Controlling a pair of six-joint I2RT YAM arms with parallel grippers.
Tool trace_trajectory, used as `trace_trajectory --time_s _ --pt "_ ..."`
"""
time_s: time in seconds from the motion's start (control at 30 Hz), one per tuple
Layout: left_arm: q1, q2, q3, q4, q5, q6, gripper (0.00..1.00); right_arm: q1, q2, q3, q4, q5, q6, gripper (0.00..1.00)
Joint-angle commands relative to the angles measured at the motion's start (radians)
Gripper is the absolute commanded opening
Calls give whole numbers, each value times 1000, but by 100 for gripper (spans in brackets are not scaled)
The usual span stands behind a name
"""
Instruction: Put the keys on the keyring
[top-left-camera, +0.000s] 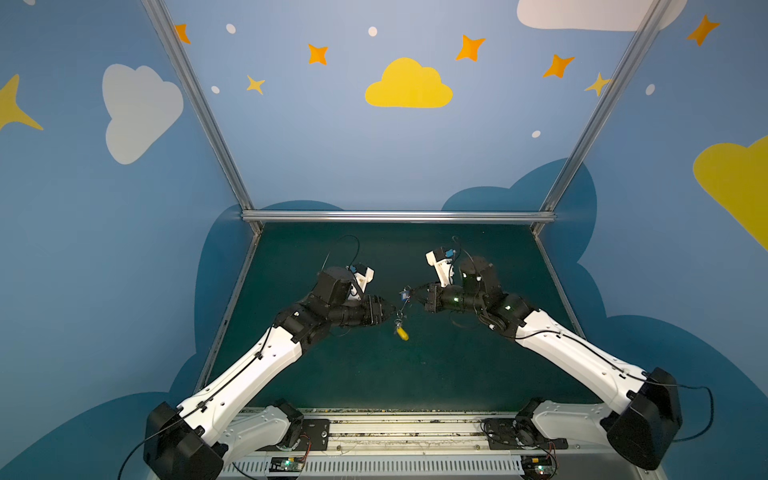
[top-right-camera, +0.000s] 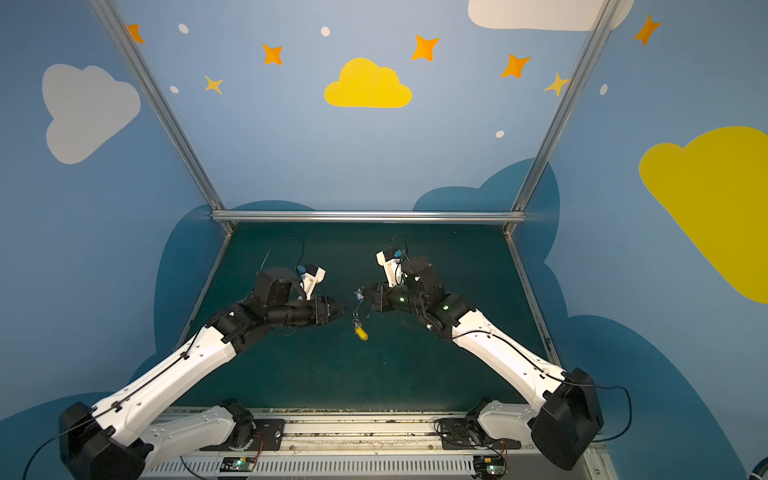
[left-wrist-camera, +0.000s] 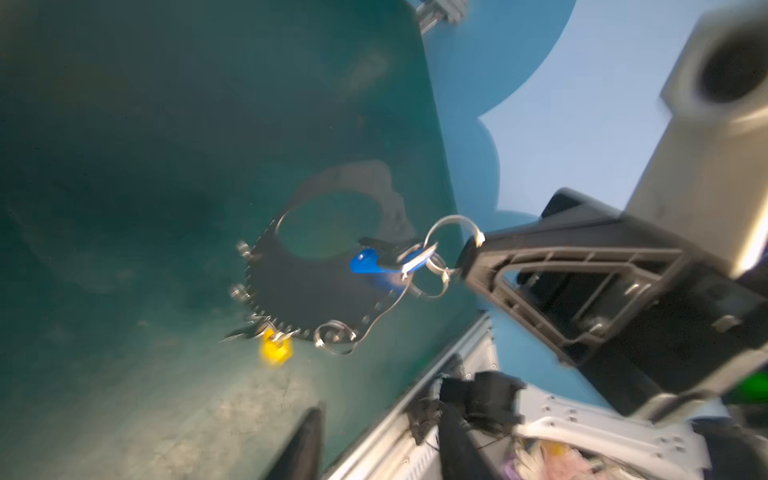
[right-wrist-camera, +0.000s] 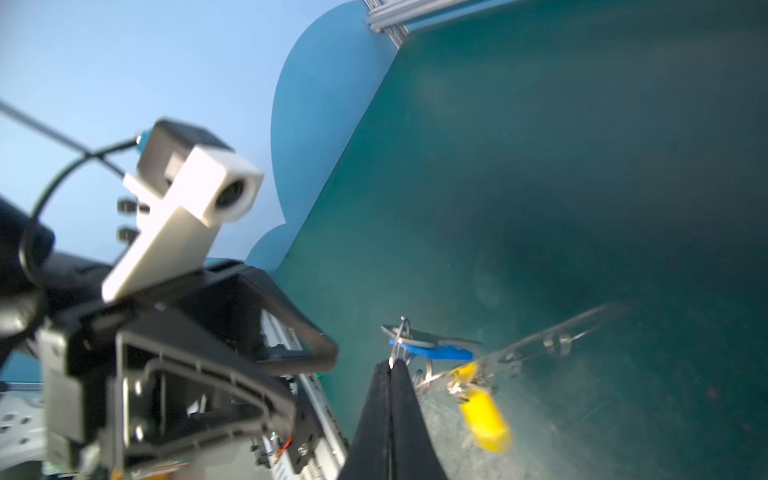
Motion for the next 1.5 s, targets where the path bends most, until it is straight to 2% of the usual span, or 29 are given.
trace_trajectory --time_s 0.0,0.23,0.5,0.6,0.87,1.23,1.33,1.47 --pt "-54 -25 -24 52 -173 70 52 -9 10 38 -38 -65 55 0" --pt "-129 -55 -68 189 -261 118 52 -10 6 30 -5 -58 114 0" --pt "-195 23 -20 186 -341 185 54 -4 -10 6 43 -60 158 0" --pt "-204 43 0 158 -417 187 54 -4 -26 -9 72 -69 173 0" --pt "-198 40 -13 194 -530 177 50 -3 -58 -49 125 -123 197 0" --pt "-180 64 3 235 -468 182 48 -5 -85 -94 158 -200 227 0" --pt "-174 82 8 228 -449 183 48 -15 -88 -121 218 -230 269 0" --pt "-170 106 9 251 -341 184 45 -25 -87 -156 308 -235 333 0"
